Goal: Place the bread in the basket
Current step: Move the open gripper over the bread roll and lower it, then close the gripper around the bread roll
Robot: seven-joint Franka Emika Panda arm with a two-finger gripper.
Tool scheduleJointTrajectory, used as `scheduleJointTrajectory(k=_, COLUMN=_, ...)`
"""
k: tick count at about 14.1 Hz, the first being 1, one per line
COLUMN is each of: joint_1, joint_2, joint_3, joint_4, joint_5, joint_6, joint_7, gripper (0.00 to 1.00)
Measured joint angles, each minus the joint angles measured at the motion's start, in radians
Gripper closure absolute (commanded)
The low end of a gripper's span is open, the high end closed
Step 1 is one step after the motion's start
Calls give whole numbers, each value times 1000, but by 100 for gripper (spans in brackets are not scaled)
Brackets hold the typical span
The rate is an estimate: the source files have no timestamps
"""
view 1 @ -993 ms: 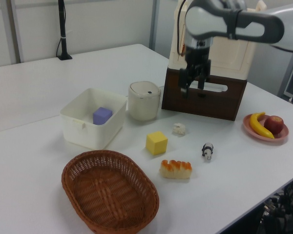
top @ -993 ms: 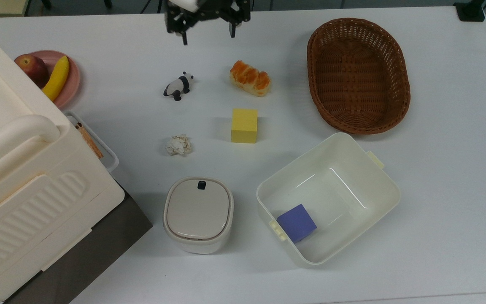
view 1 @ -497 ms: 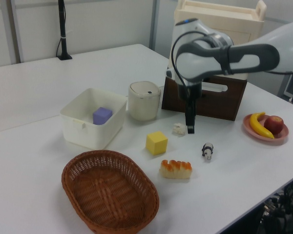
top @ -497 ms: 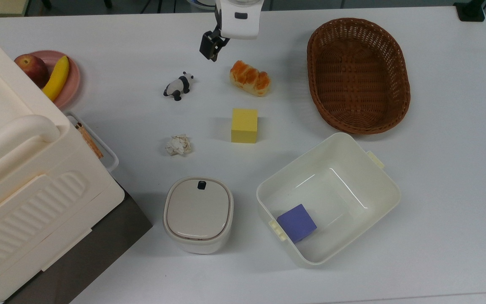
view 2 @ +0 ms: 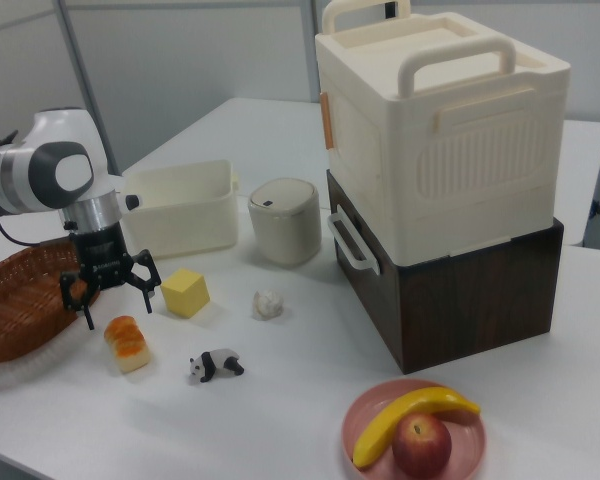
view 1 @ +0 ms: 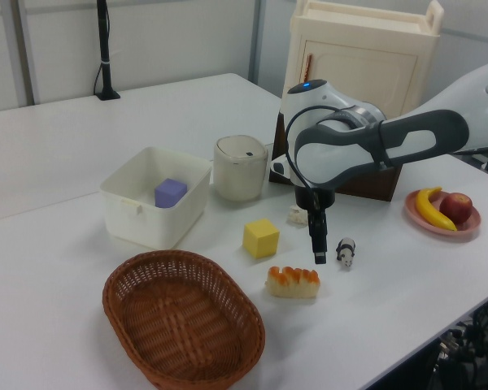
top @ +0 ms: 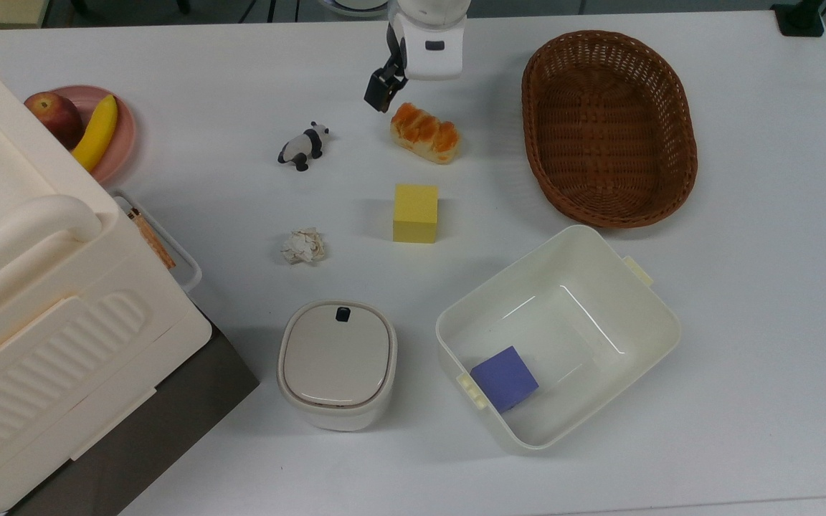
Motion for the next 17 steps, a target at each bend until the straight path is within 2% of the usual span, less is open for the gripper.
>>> scheduleJointTrajectory(k=6, joint_1=61, joint_2=114, joint_3=3, joint_4=-6, joint_5=-59, joint_6=59, joint_7=95, gripper=0)
scheduleJointTrajectory(k=7, joint_1=66, joint_2=130, joint_3=3, joint_4=-6, joint_5=-67, joint_6=61, joint_7=103, gripper=8)
scheduleJointTrajectory(k=8, joint_1=67, joint_2=139, joint_3=3, joint_4=-5, joint_5=-74, joint_6=62, joint_7=112, gripper=67)
scheduleJointTrajectory(k=9, joint_1=69, joint_2=153, joint_3=3, joint_4=-2, joint_5=-97, joint_6=64, joint_7=130, gripper=82)
scheduleJointTrajectory(k=11, joint_1=76, joint_2=172, joint_3=3, joint_4=7, joint_5=-133, joint_6=74, joint_7=180, gripper=92)
scheduleJointTrajectory(k=17, joint_1=80, joint_2=176, joint_3=3, joint_4=32, joint_5=-137, joint_6=75, joint_7=215, gripper=94)
